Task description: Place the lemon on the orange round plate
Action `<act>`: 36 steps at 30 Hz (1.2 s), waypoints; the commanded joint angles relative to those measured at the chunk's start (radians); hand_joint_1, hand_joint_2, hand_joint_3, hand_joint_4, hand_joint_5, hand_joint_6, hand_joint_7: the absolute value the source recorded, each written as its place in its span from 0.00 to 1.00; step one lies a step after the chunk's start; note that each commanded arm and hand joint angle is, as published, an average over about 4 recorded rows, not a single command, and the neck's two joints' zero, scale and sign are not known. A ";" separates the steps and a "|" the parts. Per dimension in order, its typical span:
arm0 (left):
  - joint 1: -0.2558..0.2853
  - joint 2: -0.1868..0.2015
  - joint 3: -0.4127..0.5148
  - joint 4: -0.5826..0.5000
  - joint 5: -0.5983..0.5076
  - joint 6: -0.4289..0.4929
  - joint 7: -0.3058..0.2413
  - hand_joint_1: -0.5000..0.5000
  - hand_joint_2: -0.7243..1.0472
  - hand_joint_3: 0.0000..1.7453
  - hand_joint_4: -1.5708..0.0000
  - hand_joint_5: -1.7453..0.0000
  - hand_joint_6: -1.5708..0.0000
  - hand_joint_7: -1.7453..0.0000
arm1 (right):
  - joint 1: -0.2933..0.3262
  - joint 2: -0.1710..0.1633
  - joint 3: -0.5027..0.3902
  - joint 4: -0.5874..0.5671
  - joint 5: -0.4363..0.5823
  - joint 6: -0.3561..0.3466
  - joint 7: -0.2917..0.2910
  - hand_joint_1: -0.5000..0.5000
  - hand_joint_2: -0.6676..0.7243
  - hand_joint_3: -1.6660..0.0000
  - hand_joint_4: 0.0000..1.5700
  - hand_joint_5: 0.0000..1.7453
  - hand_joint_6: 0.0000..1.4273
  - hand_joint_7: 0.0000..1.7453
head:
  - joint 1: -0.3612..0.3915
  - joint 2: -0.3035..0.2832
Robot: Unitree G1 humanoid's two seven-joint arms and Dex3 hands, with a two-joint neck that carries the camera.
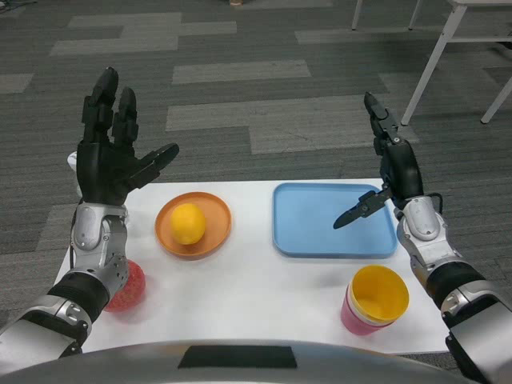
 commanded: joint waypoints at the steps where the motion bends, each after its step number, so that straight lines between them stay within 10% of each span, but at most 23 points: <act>1: 0.037 0.036 0.009 -0.126 -0.006 0.152 -0.040 1.00 1.00 0.05 1.00 1.00 1.00 0.84 | 0.004 0.003 -0.003 -0.001 0.007 0.004 0.000 0.04 0.64 1.00 0.02 0.00 0.00 0.00 | 0.000 0.000; 14: 0.094 0.097 0.073 -0.332 -0.003 0.447 -0.137 1.00 1.00 0.05 1.00 1.00 1.00 0.84 | -0.010 0.003 0.001 0.008 0.007 0.004 0.000 0.04 0.64 1.00 0.02 0.00 0.00 0.00 | -0.004 0.005; 36: 0.101 0.120 0.076 -0.366 -0.002 0.471 -0.141 1.00 1.00 0.05 1.00 1.00 1.00 0.84 | -0.024 0.009 0.003 0.019 0.007 0.004 0.000 0.04 0.64 1.00 0.02 0.00 0.00 0.00 | -0.005 0.019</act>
